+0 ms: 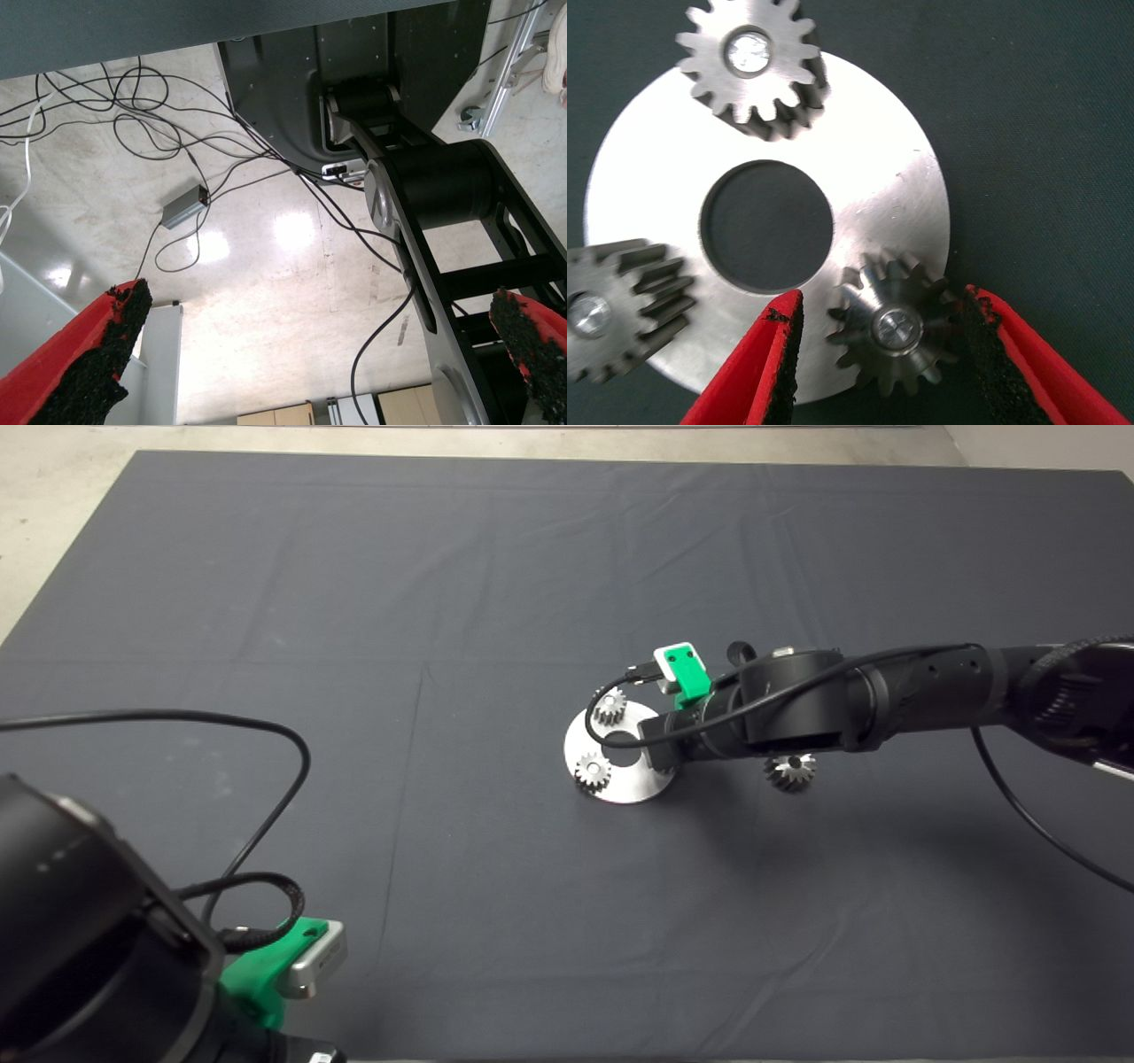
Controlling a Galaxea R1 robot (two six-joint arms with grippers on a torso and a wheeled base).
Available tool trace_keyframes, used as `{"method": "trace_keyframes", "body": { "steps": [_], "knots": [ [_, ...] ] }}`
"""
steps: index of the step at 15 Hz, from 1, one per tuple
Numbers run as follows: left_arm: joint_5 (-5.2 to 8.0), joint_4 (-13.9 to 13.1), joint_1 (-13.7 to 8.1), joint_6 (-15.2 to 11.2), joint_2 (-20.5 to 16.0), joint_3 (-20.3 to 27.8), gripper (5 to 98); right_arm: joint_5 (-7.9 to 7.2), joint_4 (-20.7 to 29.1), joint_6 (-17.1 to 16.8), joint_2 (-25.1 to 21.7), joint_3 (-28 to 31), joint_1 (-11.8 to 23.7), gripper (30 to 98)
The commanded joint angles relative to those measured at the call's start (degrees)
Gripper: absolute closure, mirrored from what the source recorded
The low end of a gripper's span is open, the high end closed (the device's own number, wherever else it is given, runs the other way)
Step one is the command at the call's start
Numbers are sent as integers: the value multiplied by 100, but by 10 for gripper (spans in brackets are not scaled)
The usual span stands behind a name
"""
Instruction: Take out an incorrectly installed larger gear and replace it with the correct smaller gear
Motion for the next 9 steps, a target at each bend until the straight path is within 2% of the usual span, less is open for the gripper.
{"method": "trace_keyframes", "body": {
  "steps": [1,3,4,6,7,9],
  "knots": [
    [6,-85,-52,-55,5,92,54,-82,1223,45,-243,1283,1502,806],
    [15,-85,-56,-55,-13,92,54,-68,1648,76,-822,1939,2116,771],
    [15,-85,-56,-55,-13,92,54,-59,2055,169,-1196,2261,2302,767],
    [6,-85,-48,-55,4,92,54,-50,2946,296,-2061,2970,2363,710],
    [-3,-83,-50,-46,31,92,54,-50,3288,388,-2400,3165,2363,711],
    [-38,-85,-56,-29,48,75,54,-50,3859,421,-2752,3390,2363,701]
  ]
}}
